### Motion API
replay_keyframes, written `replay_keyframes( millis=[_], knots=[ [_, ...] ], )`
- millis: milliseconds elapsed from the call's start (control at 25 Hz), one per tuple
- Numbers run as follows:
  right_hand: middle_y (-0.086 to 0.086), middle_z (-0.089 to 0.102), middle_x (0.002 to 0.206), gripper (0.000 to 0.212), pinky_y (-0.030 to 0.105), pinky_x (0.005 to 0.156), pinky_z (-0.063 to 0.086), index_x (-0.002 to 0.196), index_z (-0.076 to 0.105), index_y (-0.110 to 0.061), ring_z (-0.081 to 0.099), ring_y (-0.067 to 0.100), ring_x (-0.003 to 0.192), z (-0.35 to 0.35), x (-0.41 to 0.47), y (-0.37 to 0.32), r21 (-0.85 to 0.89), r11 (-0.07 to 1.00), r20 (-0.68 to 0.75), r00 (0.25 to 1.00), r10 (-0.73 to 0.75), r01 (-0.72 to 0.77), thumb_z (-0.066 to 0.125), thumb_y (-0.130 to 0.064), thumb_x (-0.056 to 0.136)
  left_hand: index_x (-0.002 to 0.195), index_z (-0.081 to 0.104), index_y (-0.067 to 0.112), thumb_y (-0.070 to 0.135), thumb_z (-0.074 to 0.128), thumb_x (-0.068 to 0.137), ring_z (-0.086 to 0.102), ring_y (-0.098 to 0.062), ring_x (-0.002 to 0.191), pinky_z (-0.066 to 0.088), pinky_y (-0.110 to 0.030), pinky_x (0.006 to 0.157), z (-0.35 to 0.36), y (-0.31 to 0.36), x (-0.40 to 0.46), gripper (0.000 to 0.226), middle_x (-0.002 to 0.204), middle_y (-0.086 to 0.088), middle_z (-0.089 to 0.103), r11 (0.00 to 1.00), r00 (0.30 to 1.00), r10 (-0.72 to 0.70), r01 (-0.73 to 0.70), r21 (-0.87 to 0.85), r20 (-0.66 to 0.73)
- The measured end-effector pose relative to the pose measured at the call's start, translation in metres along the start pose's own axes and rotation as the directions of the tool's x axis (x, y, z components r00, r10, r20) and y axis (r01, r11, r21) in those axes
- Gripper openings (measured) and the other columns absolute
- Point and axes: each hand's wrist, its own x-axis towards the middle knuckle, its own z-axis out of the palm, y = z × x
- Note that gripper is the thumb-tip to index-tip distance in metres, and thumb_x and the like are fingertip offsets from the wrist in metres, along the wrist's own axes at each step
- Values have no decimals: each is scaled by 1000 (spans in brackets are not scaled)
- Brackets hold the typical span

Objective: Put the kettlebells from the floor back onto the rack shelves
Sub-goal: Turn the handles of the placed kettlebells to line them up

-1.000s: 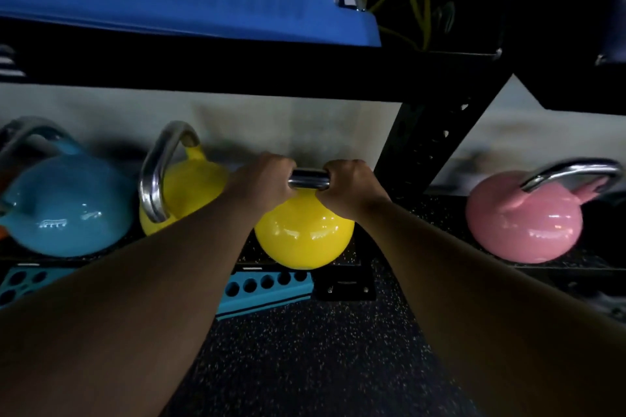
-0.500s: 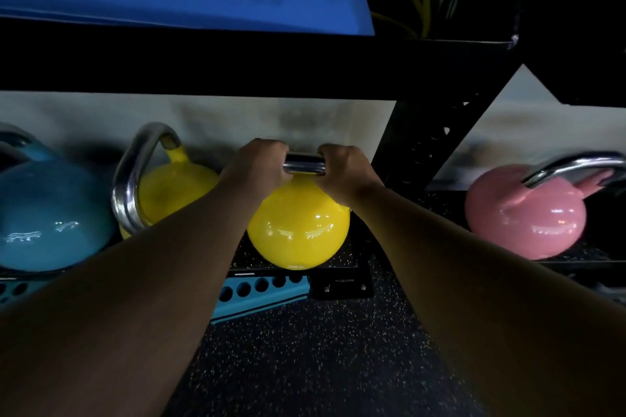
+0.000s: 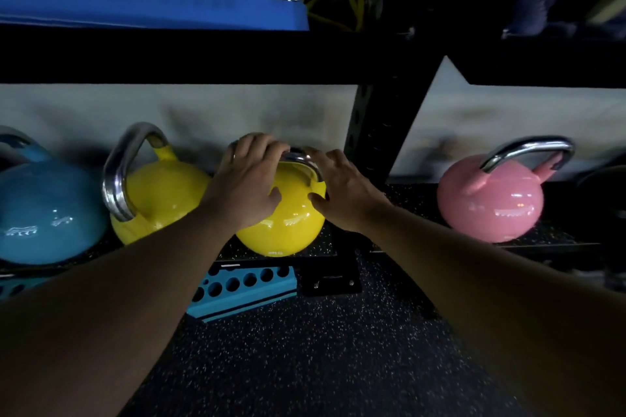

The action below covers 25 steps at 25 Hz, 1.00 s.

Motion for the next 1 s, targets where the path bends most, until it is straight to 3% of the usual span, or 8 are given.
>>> replay_keyframes(
  millis=[160, 360, 560, 760, 880, 1000],
  knots=[
    [10, 50, 129, 55, 45, 91, 52, 141, 40, -29, 57, 32, 114, -29, -47, 28, 1, 999, -38, 998, -41, 41, 57, -22, 89, 121, 53, 19, 25, 67, 72, 43, -29, 122, 38, -45, 97, -8, 48, -6, 52, 125, -4, 50, 998, 998, 50, -49, 48, -35],
    [7, 59, 125, 44, 38, 85, 51, 132, 51, -26, 59, 30, 110, -67, -118, 91, -159, 987, -83, 996, -29, 16, 54, -25, 87, 110, 55, 25, 24, 64, 73, 50, -24, 112, 36, -40, 93, 4, 133, -1, 38, 109, 3, 58, 978, 974, 207, -207, -8, 90],
    [6, 65, 115, 38, 38, 85, 48, 121, 59, -25, 60, 32, 104, -143, -228, 200, -334, 938, -102, 993, 58, -89, 55, -29, 83, 99, 56, 25, 28, 63, 73, 53, -23, 108, 36, -40, 94, 16, 299, 37, 27, 105, 3, 60, 947, 924, 322, -314, -73, 208],
    [0, 65, 113, 33, 38, 87, 44, 113, 61, -31, 59, 28, 108, -231, -334, 299, -410, 880, -143, 969, 199, -241, 54, -32, 81, 106, 56, 27, 32, 61, 77, 51, -23, 112, 34, -39, 97, 15, 463, 76, 29, 112, 3, 59, 874, 843, 482, -480, -71, 238],
    [-2, 65, 114, 29, 38, 87, 44, 112, 60, -31, 58, 27, 110, -276, -395, 355, -407, 853, -169, 944, 283, -328, 51, -32, 85, 106, 55, 27, 31, 57, 78, 52, -22, 110, 34, -39, 98, 16, 542, 98, 28, 108, 4, 58, 794, 770, 588, -607, 3, 247],
    [-4, 64, 120, 28, 34, 83, 37, 115, 59, -31, 56, 25, 113, -300, -428, 398, -419, 828, -185, 928, 324, -373, 49, -33, 89, 104, 54, 26, 32, 56, 77, 52, -22, 108, 35, -38, 94, 24, 590, 123, 28, 106, 3, 58, 787, 770, 594, -617, 31, 232]
  ],
)
